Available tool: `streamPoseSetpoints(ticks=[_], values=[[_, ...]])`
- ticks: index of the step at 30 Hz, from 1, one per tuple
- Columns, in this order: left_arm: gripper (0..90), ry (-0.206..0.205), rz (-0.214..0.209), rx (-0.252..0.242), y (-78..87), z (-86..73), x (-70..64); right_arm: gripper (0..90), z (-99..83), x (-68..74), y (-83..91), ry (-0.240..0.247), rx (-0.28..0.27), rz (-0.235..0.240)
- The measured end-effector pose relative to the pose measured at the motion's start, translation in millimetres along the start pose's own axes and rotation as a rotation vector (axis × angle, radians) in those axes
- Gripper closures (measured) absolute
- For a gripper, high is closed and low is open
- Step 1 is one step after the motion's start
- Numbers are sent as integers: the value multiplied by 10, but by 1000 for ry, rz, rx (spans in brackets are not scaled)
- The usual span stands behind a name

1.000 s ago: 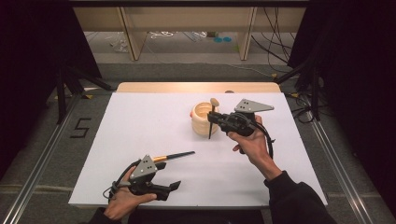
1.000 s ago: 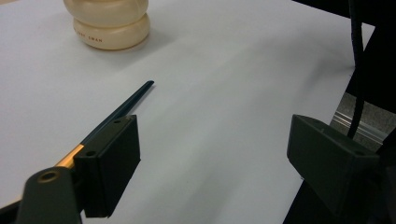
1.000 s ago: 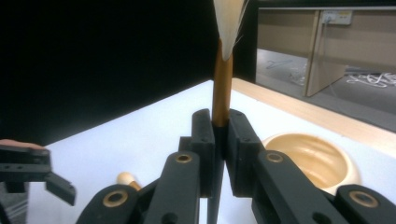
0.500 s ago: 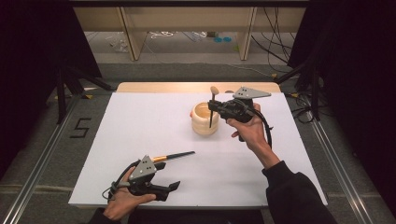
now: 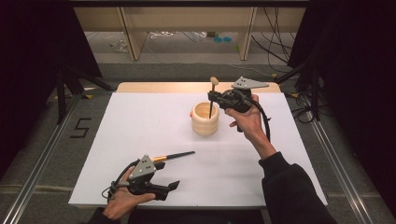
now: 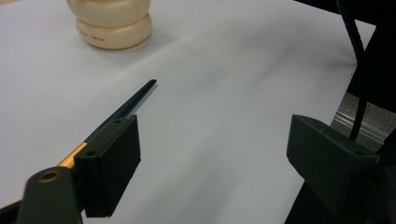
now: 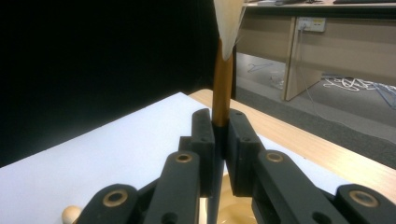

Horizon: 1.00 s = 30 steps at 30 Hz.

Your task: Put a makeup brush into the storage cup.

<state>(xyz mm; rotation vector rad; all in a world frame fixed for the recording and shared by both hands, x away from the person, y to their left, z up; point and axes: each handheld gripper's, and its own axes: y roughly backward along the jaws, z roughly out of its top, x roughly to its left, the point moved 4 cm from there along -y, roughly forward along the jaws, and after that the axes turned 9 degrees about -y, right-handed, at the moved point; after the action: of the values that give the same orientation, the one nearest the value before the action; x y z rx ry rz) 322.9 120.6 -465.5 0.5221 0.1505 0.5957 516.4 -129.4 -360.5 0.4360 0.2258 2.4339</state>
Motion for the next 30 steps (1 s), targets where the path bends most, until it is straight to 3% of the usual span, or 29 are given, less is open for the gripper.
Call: streamPoseSetpoints(ticks=[18,30], values=[[174,-6,-14,8,-14,-6,-6,832,47,-155,-191,4,-24,-29],[180,2,-10,15,-18,-11,-14,831,-22,-252,-301,-8,-13,-50]])
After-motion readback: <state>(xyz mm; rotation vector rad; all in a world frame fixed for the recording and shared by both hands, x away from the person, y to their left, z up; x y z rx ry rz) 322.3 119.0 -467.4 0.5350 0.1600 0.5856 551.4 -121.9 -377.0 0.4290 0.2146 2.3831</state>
